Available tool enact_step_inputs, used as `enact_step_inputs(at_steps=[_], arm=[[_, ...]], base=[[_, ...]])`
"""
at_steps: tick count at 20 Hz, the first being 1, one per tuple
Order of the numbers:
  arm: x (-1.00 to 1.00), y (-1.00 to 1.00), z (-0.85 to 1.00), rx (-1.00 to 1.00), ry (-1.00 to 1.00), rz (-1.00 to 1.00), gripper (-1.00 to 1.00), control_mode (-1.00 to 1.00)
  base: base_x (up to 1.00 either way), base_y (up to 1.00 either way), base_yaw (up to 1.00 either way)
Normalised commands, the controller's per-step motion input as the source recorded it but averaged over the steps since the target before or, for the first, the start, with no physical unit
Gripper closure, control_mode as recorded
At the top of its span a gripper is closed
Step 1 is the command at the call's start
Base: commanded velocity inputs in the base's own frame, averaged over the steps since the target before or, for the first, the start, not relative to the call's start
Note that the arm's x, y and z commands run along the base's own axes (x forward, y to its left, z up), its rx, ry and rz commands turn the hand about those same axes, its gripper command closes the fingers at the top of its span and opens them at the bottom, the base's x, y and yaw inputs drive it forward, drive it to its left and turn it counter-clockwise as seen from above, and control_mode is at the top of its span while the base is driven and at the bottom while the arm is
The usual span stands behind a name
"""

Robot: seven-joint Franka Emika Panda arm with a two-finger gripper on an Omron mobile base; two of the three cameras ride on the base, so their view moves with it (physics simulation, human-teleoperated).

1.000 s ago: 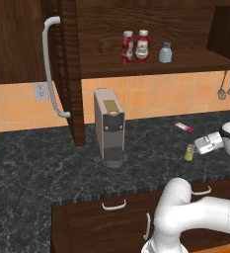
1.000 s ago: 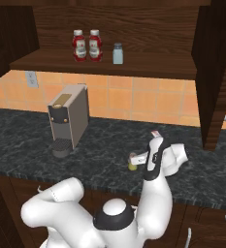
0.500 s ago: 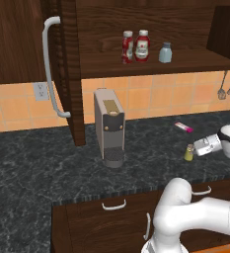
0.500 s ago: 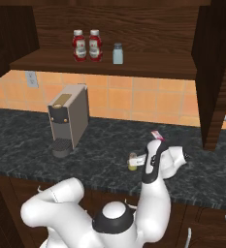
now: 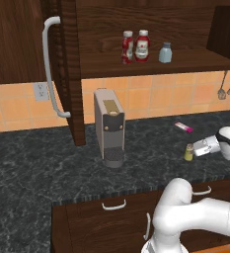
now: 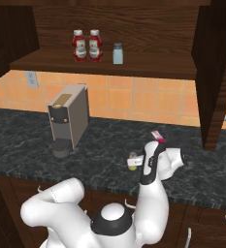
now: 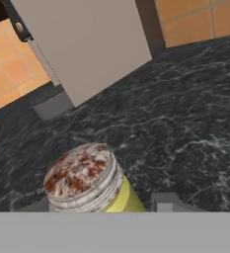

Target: Put the shaker and condiment bottle from the counter next to their counterparts in the cabinet.

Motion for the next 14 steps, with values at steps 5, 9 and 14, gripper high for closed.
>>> enact_step_inputs(at_steps=[5,9,14], arm=[[-0.03,0.0,0.01,0.0,-0.01,-0.05,1.0,-1.0],[-0.11,0.0,0.54,0.0,0.0,-0.06,1.0,-1.0],[-0.33,0.01,0.7,-0.02,0.0,-0.09,1.0,-1.0]], base=[[0.0,0.0,0.0],[0.0,0.0,0.0],[0.0,0.0,0.0]])
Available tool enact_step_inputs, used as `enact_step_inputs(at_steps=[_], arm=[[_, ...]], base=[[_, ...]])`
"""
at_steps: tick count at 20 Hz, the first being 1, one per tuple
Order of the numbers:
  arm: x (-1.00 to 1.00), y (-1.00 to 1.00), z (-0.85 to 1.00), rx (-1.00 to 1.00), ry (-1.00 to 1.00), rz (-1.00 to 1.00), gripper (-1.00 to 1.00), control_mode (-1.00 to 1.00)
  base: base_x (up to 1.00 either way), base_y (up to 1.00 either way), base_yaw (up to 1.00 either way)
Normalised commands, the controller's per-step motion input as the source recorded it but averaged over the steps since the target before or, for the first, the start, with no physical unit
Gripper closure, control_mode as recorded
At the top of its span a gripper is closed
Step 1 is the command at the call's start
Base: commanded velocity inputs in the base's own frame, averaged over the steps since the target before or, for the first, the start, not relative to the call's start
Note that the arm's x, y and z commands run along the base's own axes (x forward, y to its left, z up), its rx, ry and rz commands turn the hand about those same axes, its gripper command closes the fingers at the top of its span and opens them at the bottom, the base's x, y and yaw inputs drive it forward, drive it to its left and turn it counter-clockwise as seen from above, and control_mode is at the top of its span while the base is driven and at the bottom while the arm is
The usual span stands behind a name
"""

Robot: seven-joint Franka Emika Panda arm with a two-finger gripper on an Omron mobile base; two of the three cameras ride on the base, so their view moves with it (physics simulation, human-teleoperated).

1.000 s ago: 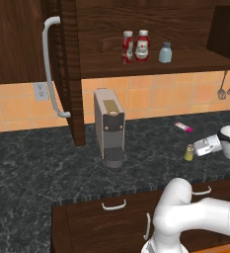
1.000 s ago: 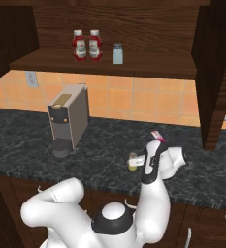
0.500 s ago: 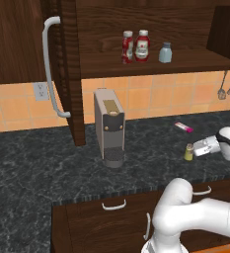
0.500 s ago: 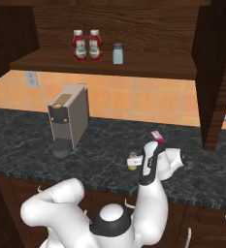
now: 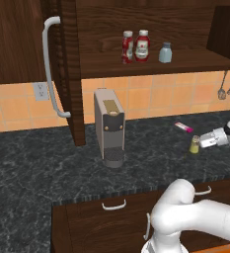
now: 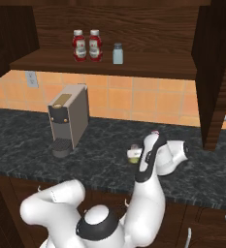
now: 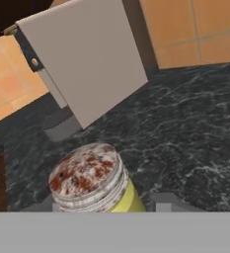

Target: Put the shaker and condiment bottle from the counter next to their counterparts in the cabinet.

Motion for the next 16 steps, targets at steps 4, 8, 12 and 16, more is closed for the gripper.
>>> enact_step_inputs(at_steps=[4,8,12,16], arm=[[-0.4,0.24,0.18,-0.06,-0.05,-0.23,1.0,-1.0],[-0.21,0.67,0.0,-0.13,-0.2,-0.36,1.0,-1.0],[-0.03,0.61,0.16,-0.13,-0.17,-0.44,1.0,-1.0],[0.02,0.06,0.95,-0.11,-0.03,-0.49,1.0,-1.0]], base=[[0.0,0.0,0.0],[0.0,0.0,0.0],[0.0,0.0,0.0],[0.0,0.0,0.0]])
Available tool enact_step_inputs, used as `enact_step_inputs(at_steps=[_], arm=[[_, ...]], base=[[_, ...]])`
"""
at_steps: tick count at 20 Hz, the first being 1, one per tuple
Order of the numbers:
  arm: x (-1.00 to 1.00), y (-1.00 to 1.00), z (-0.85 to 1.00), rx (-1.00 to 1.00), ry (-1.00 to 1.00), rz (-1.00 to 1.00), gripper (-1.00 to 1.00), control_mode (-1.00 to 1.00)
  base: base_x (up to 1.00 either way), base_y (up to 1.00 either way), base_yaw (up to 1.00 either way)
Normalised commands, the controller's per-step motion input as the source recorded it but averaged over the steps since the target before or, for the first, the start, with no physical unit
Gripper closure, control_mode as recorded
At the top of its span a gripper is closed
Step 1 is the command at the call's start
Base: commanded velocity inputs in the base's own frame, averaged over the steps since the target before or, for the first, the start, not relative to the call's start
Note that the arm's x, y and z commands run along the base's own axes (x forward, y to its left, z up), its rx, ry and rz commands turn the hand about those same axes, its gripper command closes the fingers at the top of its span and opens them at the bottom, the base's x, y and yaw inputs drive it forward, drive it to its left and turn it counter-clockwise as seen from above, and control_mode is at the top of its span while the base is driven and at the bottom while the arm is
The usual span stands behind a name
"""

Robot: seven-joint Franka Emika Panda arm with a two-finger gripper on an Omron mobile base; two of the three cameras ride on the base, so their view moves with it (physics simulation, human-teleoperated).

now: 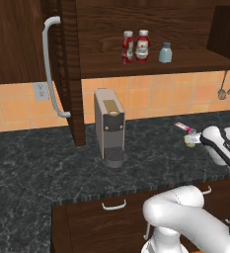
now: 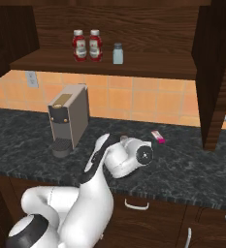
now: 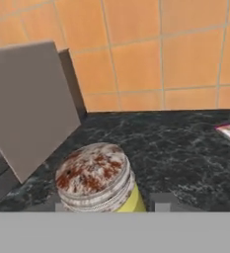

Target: Put the shaker and condiment bottle from the counter next to their counterparts in the cabinet.

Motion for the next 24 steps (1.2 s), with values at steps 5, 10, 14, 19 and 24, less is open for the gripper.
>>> enact_step_inputs(at_steps=[5,10,14,19,24], arm=[[0.0,0.0,1.0,-0.1,0.01,-0.37,1.0,-1.0],[0.0,0.0,1.0,-0.1,0.04,-0.28,1.0,-1.0],[0.0,-0.09,1.0,-0.09,0.02,-0.23,1.0,-1.0],[0.0,-0.16,0.86,-0.06,0.0,-0.19,1.0,-1.0],[0.0,-0.36,0.69,0.0,0.0,-0.03,1.0,-1.0]], base=[[0.0,0.0,0.0],[0.0,0.0,0.0],[0.0,0.0,0.0],[0.0,0.0,0.0],[0.0,0.0,0.0]])
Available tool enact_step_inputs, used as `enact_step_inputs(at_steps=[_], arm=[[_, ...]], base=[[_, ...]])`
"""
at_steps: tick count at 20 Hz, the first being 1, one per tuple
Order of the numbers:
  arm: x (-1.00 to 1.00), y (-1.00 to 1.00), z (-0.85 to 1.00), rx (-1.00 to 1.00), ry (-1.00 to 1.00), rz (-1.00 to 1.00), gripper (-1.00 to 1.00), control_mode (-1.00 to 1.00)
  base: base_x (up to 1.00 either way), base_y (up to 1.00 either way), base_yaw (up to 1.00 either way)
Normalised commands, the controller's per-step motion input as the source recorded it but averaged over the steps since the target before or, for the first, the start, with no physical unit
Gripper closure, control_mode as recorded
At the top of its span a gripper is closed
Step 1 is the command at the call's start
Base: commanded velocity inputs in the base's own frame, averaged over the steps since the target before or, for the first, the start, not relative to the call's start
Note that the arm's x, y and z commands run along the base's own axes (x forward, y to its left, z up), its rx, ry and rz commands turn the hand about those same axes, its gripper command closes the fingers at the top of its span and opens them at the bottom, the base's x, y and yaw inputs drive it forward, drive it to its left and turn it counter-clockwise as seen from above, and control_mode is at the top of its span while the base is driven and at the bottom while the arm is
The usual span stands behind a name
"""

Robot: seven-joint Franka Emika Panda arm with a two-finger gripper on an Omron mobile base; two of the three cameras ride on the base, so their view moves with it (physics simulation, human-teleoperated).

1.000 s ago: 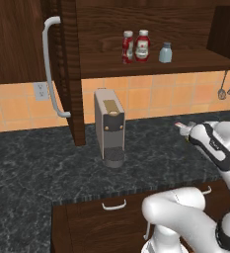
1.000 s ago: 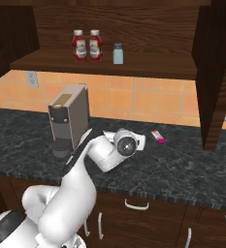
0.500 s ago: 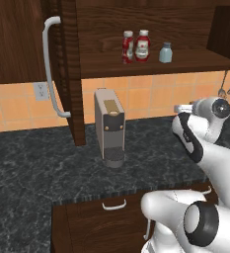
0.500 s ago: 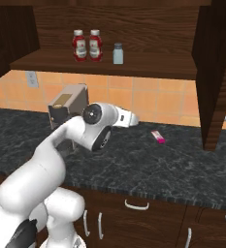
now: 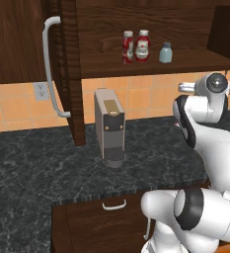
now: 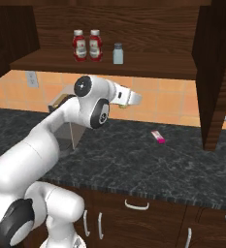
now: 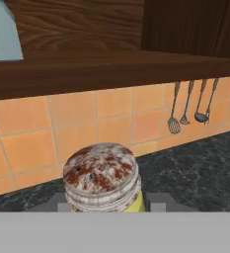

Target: Put the shaker and condiment bottle from the counter next to their counterparts in the cabinet.

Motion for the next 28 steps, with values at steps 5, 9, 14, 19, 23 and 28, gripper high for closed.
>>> enact_step_inputs(at_steps=[5,9,14,19,23,28], arm=[[0.0,-0.25,0.5,0.02,0.0,0.01,1.0,-1.0],[0.0,-0.12,0.4,0.01,0.0,0.03,1.0,-1.0],[-0.02,-0.01,0.35,0.0,0.0,0.01,1.0,-1.0],[0.0,0.0,0.38,0.0,-0.03,0.0,1.0,-1.0],[0.0,0.08,0.44,0.0,-0.07,0.0,1.0,-1.0],[0.01,0.39,0.34,-0.01,-0.05,0.0,1.0,-1.0]], base=[[0.0,0.0,0.0],[0.0,0.0,0.0],[0.0,0.0,0.0],[0.0,0.0,0.0],[0.0,0.0,0.0],[0.0,0.0,0.0]])
